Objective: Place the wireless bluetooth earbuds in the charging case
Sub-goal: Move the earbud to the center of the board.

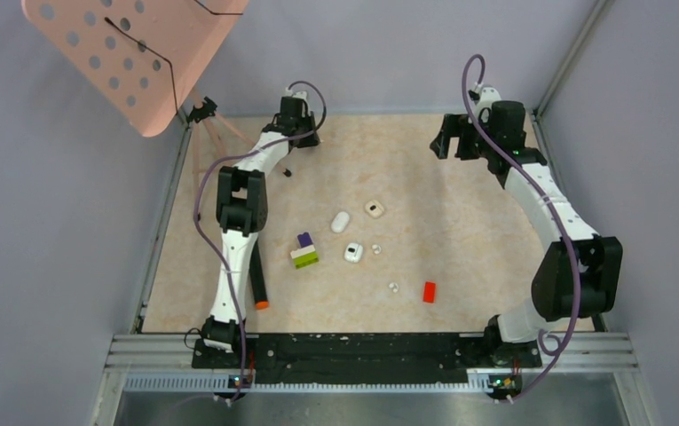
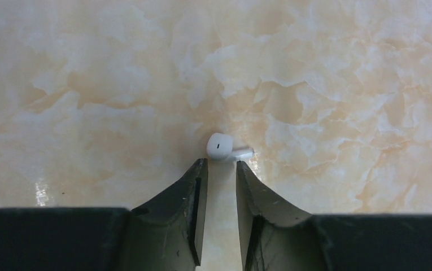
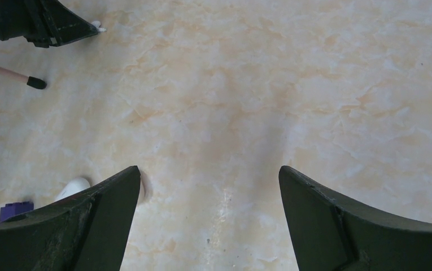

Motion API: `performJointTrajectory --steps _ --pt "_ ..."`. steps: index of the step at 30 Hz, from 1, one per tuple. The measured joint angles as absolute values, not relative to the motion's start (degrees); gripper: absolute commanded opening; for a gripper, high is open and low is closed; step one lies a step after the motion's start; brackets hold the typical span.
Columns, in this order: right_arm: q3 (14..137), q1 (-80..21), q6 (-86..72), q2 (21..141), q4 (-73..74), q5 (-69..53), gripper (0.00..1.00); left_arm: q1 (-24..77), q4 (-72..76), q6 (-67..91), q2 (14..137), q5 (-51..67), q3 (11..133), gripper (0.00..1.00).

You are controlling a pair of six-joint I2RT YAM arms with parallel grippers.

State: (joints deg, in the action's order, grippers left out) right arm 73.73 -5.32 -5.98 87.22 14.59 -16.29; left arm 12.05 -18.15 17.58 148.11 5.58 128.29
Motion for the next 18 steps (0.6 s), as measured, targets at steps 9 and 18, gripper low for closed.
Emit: performJointTrajectory --steps 9,18 --pt "72.36 -4.45 -5.93 86.43 14.17 -16.32 0.92 12.6 -18.48 14.5 146.74 6.83 125.99 0.28" --pt "70.37 -4.25 -5.61 84.97 13.61 -16.32 0.92 12.64 -16.53 16.4 143.72 4.91 121.75 0.51"
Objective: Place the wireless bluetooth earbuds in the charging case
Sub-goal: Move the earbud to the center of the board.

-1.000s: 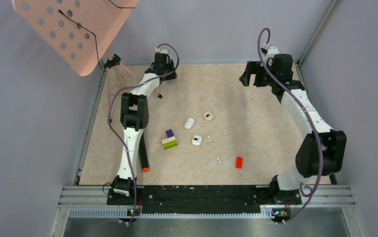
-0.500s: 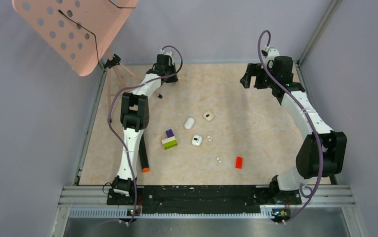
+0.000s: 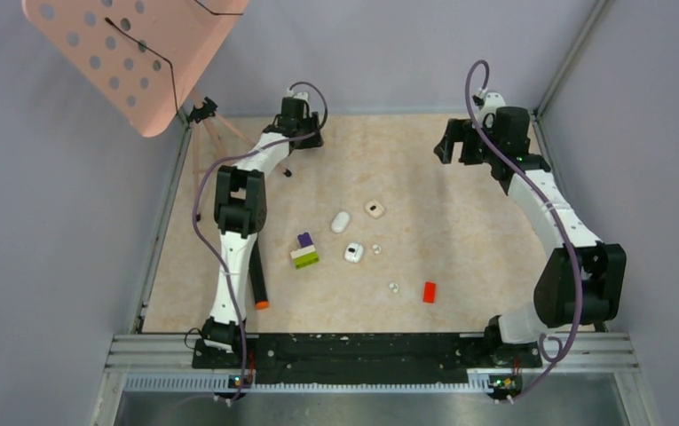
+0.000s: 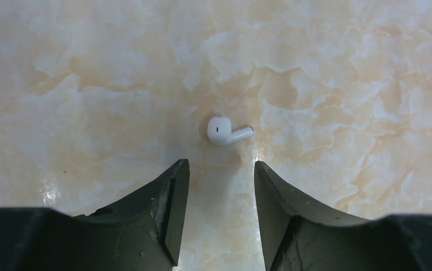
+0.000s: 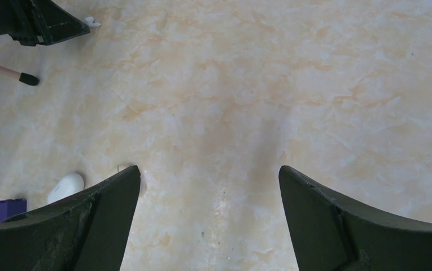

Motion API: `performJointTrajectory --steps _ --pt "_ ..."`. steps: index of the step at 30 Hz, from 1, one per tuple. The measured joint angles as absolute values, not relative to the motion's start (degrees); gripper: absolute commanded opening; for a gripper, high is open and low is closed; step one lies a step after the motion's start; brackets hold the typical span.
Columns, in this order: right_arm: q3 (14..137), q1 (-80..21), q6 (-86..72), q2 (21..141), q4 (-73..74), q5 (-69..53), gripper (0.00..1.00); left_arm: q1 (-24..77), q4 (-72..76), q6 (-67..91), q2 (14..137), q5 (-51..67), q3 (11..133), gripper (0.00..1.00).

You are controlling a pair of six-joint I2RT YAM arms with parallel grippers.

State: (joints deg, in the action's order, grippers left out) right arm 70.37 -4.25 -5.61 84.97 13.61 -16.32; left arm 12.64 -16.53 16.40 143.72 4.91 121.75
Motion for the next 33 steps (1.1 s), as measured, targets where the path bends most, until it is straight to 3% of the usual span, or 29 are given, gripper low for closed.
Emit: performJointTrajectory --steps 9,17,33 --pt "70.04 -4.21 -4.58 84.77 13.74 -16.1 0.92 12.51 -16.67 18.06 145.88 2.92 130.3 0.41" --pt "71.07 -4.21 -4.01 85.65 14.96 -16.12 0.92 12.53 -18.11 19.55 148.35 2.46 131.63 0.46" --pt "77.17 -4.21 -1.89 88.09 18.68 -15.29 0.92 10.96 -21.5 26.02 150.54 3.75 135.02 0.38"
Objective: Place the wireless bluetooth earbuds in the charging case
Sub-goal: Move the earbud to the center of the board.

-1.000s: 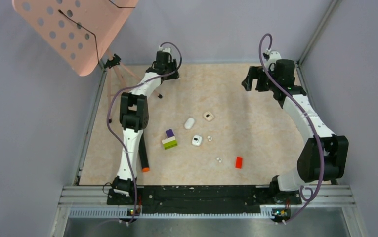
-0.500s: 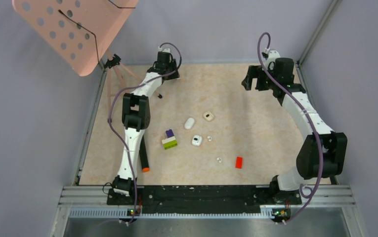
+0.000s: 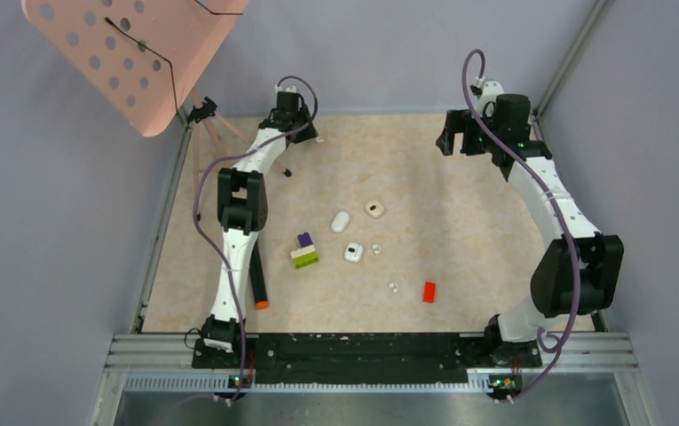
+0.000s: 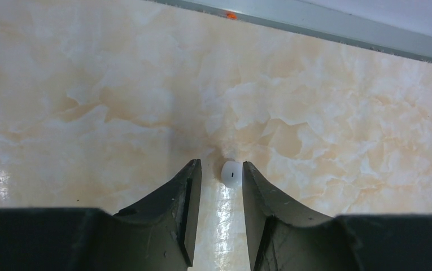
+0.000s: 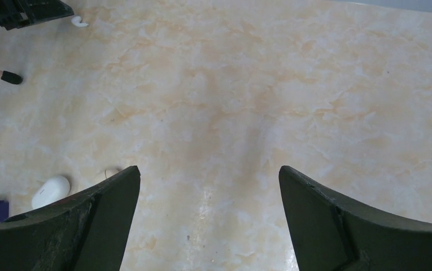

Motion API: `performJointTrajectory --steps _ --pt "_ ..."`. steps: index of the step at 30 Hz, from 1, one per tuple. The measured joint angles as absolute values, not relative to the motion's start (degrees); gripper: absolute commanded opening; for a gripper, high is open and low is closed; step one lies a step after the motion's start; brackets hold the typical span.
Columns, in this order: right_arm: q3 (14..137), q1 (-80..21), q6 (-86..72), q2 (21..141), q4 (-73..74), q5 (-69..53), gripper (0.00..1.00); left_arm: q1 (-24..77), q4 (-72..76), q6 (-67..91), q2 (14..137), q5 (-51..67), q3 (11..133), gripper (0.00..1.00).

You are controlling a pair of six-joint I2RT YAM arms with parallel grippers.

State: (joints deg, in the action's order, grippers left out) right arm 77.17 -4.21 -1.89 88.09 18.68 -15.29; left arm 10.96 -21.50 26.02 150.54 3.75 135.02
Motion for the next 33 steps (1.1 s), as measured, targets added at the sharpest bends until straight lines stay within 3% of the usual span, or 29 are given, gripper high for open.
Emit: performJointTrajectory --steps 14,19,27,33 --pt "80.01 -4.21 -1.04 91.26 20.18 -14.81 0.92 11.86 -23.27 28.18 151.06 6.76 135.04 0.34" --pt "80.01 -4.21 -1.04 91.26 20.23 -14.81 0.92 12.69 -23.09 28.77 151.28 8.43 135.11 0.29" --pt "79.05 -4.21 -1.02 90.72 20.16 -14.79 0.92 15.2 -20.38 27.53 151.35 14.39 133.62 0.14" --pt "76.05 -4.21 -1.02 88.77 20.1 -14.61 0.92 18.17 -14.35 25.87 148.29 22.55 124.6 0.13"
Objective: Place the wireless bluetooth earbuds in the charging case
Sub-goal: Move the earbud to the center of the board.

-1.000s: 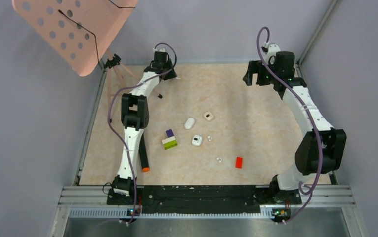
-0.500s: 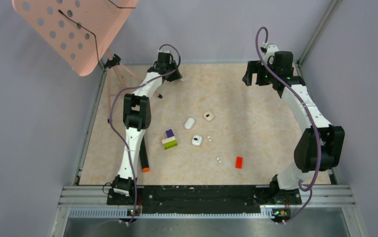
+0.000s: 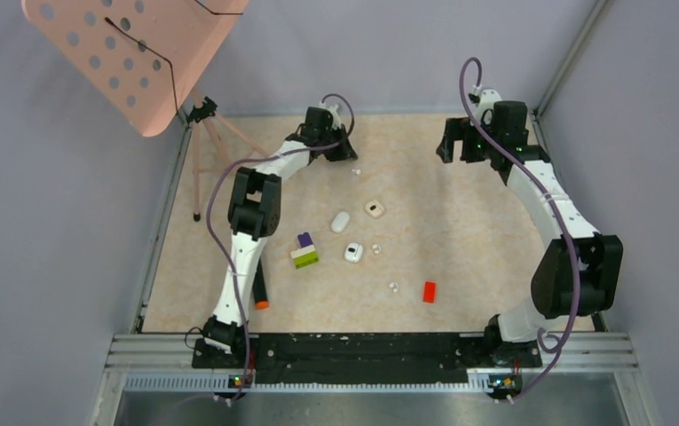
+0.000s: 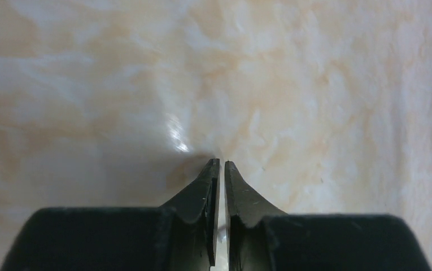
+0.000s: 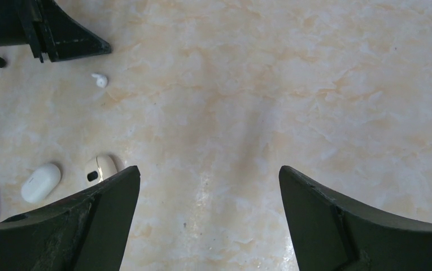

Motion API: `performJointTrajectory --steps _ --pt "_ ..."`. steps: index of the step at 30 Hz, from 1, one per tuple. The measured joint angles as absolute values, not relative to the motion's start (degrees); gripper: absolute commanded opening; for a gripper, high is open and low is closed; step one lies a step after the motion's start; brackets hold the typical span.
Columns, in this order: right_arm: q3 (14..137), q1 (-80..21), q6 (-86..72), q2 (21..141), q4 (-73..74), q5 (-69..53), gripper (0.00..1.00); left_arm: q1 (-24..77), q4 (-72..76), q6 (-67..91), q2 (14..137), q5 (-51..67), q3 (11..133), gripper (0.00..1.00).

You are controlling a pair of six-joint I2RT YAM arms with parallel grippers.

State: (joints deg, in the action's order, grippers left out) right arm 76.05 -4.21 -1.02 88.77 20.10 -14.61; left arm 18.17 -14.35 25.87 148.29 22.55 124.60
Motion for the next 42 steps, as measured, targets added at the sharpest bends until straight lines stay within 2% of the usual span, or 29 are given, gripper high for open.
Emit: performJointTrajectory --steps 8,9,13,15,21,23,25,27,28,33,37,42 --pt "71.94 -3.81 -1.02 85.41 18.74 -14.68 0.92 24.14 -12.01 23.53 140.05 29.1 109.91 0.14" --pt "71.22 -3.81 -0.97 85.01 18.22 -14.74 0.92 24.82 -11.05 23.66 138.5 29.45 107.02 0.16" --pt "66.98 -3.81 -1.08 83.37 15.77 -15.53 0.87 26.94 -7.88 23.62 131.04 29.21 95.29 0.38" --pt "64.49 -3.79 -2.07 82.94 14.79 -16.91 0.83 26.79 -7.03 22.02 126.76 27.22 91.0 0.44" --pt "58.81 -5.54 -3.03 82.67 13.21 -22.13 0.78 21.8 -4.27 11.81 111.07 22.24 85.41 0.54" --pt "58.15 -7.44 -2.13 83.07 11.73 -22.52 0.72 19.9 -4.54 9.63 104.77 20.25 82.89 0.54" --pt "58.35 -9.8 -1.06 84.71 9.23 -22.55 0.61 17.96 -6.66 8.64 98.76 17.87 80.55 0.54" --pt "60.49 -12.27 -0.23 88.58 7.75 -22.59 0.5 17.08 -10.0 8.36 94.96 16.6 78.89 0.54" --pt "62.22 -13.41 0.01 91.13 7.25 -22.55 0.48 16.86 -11.97 8.14 93.36 16.32 77.71 0.54" --pt "75.7 -18.7 -6.9 106.21 7.01 -20.93 0.47 16.8 -19.59 6.98 86.83 15.18 67.75 0.54" --pt "82.96 -22.2 -15.86 113.89 7.57 -17.47 0.54 16.8 -24.82 6.22 83.42 13.54 62.65 0.54" --pt "90.5 -26.57 -21.06 121.4 10.44 -12.91 0.48 16.58 -27.88 4.93 80.2 12.73 62.02 0.54"
